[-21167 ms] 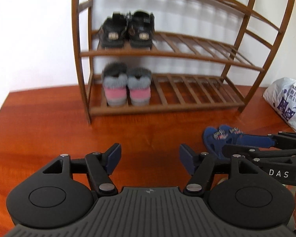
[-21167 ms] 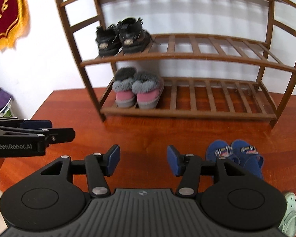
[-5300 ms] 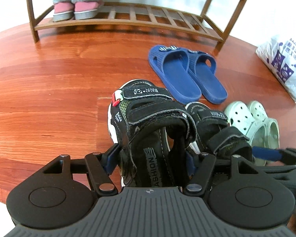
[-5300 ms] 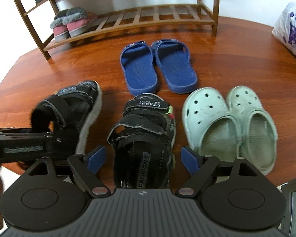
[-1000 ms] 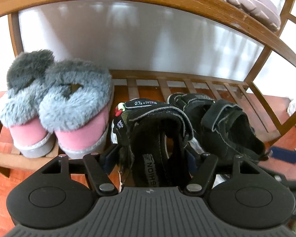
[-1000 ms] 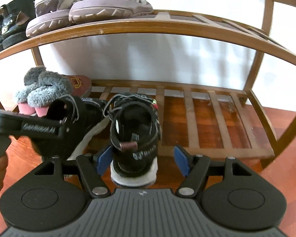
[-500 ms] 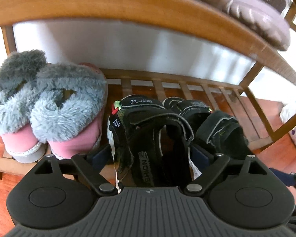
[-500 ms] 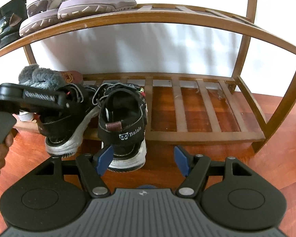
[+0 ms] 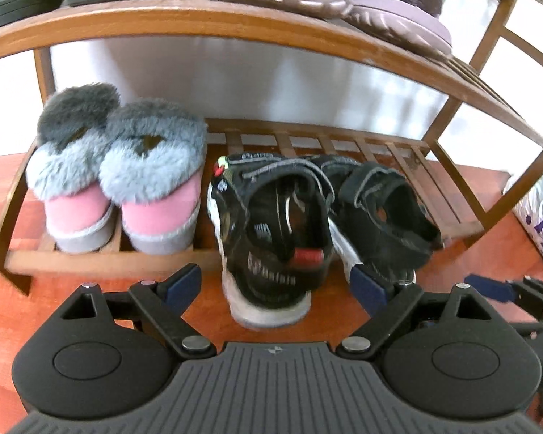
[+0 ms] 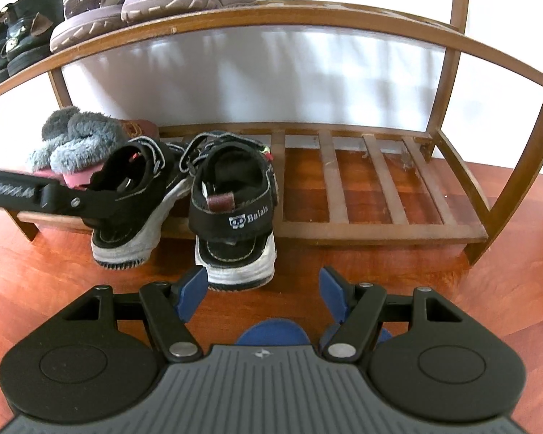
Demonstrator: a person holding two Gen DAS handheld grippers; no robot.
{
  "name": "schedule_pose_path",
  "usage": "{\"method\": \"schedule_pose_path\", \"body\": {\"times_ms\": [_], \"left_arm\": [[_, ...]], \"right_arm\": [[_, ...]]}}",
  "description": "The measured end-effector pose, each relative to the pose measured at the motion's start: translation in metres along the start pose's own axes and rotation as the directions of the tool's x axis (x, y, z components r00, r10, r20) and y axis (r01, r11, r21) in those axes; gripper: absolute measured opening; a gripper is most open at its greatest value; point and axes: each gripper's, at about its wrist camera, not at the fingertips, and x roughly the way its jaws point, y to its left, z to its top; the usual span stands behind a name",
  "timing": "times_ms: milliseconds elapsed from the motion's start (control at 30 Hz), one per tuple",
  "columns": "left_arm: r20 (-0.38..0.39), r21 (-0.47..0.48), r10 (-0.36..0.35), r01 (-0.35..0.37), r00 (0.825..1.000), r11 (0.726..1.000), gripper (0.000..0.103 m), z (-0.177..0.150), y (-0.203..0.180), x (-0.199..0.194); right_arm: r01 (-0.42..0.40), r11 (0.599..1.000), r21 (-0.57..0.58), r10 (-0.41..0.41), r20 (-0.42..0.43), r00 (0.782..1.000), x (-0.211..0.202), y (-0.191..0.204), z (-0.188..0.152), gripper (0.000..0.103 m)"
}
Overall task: Organize scattered shoes
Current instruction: 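Open both tools and withdraw them from the black sandals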
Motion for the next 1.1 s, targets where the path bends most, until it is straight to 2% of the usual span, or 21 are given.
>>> {"method": "schedule_pose_path", "body": {"times_ms": [100,167,233,300,333,400,567,1100], "left_arm": [[0.007,0.023,0.01,-0.01,1.0,1.0,0.087,-0.011,-0.003,-0.002],[0.004,0.03,0.007,-0.008,1.0,1.0,0.074,-0.016,-0.004,0.0],[-0.006,0.035,0.001,-0.001,1.0,0.999,0.047,-0.019,-0.004,0.002],[-0.013,0.043,-0.005,0.005,1.0,0.999,0.03,-0.024,-0.005,0.005],[-0.012,0.047,-0.007,0.007,1.0,0.999,0.022,-0.026,-0.006,0.005],[-0.015,0.053,-0.002,0.003,1.0,0.999,0.011,-0.031,-0.008,0.007],[-0.036,0.07,0.008,-0.005,0.999,0.998,0.008,-0.04,-0.014,0.015],[-0.021,0.046,0.015,-0.014,1.0,0.999,0.007,-0.024,-0.014,0.033]], "right_arm": [[-0.006,1.0,-0.003,0.006,-0.009,1.0,0.003,0.0,-0.004,0.07],[-0.012,1.0,-0.006,0.011,-0.018,1.0,0.007,0.0,-0.007,0.064],[-0.019,1.0,-0.008,0.018,-0.026,0.999,0.009,0.001,-0.009,0.057],[-0.026,1.0,-0.011,0.025,-0.025,0.999,0.011,0.001,-0.011,0.046],[-0.032,0.999,-0.012,0.032,-0.026,0.999,0.012,0.001,-0.012,0.043],[-0.04,0.999,-0.01,0.04,-0.031,0.999,0.015,0.001,-0.012,0.028],[-0.057,0.998,-0.004,0.056,-0.041,0.998,0.024,0.0,-0.014,0.015],[-0.09,0.996,-0.028,0.088,-0.039,0.995,0.05,0.015,0.002,0.014]]}}
